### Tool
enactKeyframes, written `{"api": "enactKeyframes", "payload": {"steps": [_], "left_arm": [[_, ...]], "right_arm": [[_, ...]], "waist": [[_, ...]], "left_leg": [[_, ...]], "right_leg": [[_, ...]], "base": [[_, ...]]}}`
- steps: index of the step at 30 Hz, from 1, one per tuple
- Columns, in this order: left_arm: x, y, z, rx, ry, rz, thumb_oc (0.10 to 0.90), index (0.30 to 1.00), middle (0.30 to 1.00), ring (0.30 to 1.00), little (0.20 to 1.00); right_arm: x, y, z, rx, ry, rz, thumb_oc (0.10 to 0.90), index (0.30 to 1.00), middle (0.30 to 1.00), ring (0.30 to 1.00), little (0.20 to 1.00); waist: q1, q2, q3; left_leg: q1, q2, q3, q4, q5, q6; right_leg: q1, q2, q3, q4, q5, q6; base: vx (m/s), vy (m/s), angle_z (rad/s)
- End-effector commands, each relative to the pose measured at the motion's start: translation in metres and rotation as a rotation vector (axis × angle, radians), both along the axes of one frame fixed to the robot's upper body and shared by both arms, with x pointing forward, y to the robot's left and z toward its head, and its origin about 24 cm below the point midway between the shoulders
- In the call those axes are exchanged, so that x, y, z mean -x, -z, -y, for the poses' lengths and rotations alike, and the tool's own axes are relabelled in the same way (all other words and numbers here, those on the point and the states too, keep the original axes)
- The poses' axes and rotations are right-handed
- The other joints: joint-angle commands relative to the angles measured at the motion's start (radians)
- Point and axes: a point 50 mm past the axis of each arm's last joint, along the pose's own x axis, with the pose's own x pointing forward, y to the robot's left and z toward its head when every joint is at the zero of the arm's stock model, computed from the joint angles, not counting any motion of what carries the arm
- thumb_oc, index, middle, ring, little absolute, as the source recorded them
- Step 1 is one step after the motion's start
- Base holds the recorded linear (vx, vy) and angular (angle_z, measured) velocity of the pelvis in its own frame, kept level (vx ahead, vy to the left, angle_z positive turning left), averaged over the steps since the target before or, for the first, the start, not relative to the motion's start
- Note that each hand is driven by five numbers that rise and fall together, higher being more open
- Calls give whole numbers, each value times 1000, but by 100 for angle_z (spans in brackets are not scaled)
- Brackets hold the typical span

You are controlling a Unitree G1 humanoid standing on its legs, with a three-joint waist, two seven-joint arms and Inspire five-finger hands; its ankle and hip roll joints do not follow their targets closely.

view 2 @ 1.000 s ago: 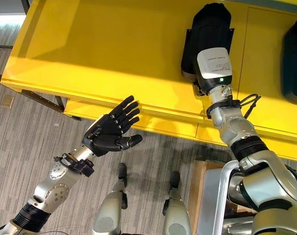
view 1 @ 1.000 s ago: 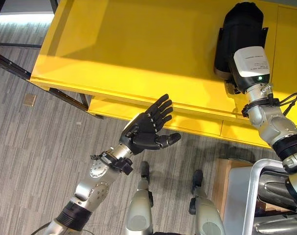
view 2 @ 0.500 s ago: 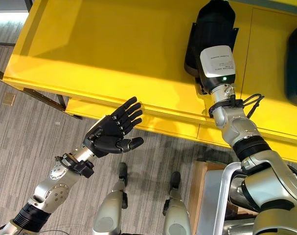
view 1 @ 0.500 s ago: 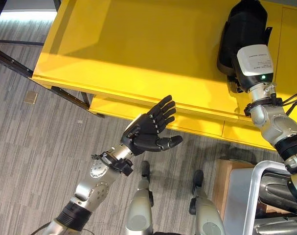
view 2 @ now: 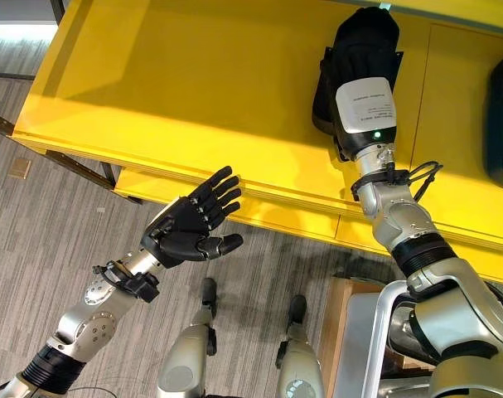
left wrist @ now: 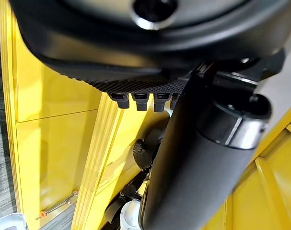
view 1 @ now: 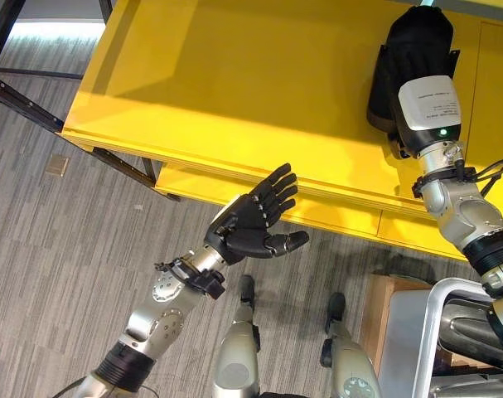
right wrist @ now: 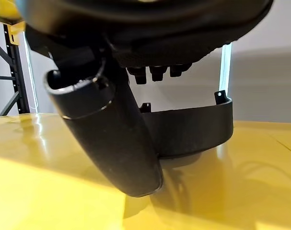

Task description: Move parts from the plastic box to the shelf.

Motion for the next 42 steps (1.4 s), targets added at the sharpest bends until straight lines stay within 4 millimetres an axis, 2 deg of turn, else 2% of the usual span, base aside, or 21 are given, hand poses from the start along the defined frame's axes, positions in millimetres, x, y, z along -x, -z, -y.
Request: {"api": "enactKeyframes", "payload": {"steps": [1, 13, 20, 29, 31, 36, 42], "left_arm": [[11, -30, 6, 49, 75, 169, 900, 1000, 1000, 1000, 1000], [13, -24, -3, 33, 48, 130, 900, 1000, 1000, 1000, 1000], [15, -23, -4, 29, 51, 122, 900, 1000, 1000, 1000, 1000], [15, -20, -5, 16, 52, 109, 900, 1000, 1000, 1000, 1000], [15, -20, -4, 22, 69, 112, 900, 1000, 1000, 1000, 1000], [17, -20, -4, 37, 64, 111, 900, 1000, 1000, 1000, 1000], [17, -20, -8, 52, 6, 98, 900, 1000, 1000, 1000, 1000]], "right_arm": [[8, -45, -7, 69, -43, 162, 900, 1000, 1000, 1000, 1000], [12, -23, -7, 13, -41, -121, 900, 1000, 1000, 1000, 1000], [14, -16, 3, 4, 16, -158, 900, 1000, 1000, 1000, 1000], [18, -15, 11, 3, 28, -81, 900, 1000, 1000, 1000, 1000], [20, -23, 3, 11, -30, 8, 900, 1000, 1000, 1000, 1000], [23, -28, 5, -10, -17, 38, 900, 1000, 1000, 1000, 1000], [37, -37, -12, -6, -113, 185, 900, 1000, 1000, 1000, 1000]], "waist": [[-16, -61, -61], [-34, -78, -67], [-37, -88, -68], [-42, -90, -71], [-44, -84, -72], [-51, -76, -74], [-69, -68, -76]], "left_leg": [[34, 34, -10, 38, -88, 6], [42, 40, -5, 55, -94, 6], [46, 43, -3, 59, -95, 7], [55, 47, -1, 59, -95, 8], [57, 46, -1, 60, -96, 8], [60, 43, -2, 61, -100, 9], [65, 39, 5, 63, -107, 12]], "right_leg": [[-4, -27, 55, 155, -167, -32], [-5, -26, 64, 175, -174, -33], [-1, -20, 68, 178, -173, -36], [7, -17, 70, 179, -173, -36], [6, -17, 72, 179, -174, -37], [7, -20, 74, 180, -176, -37], [2, -25, 82, 182, -177, -36]], "base": [[32, 11, -3], [17, 3, -1], [5, -3, 0], [0, 0, 0], [14, 31, -2], [12, 28, -2], [12, 41, 0]]}}
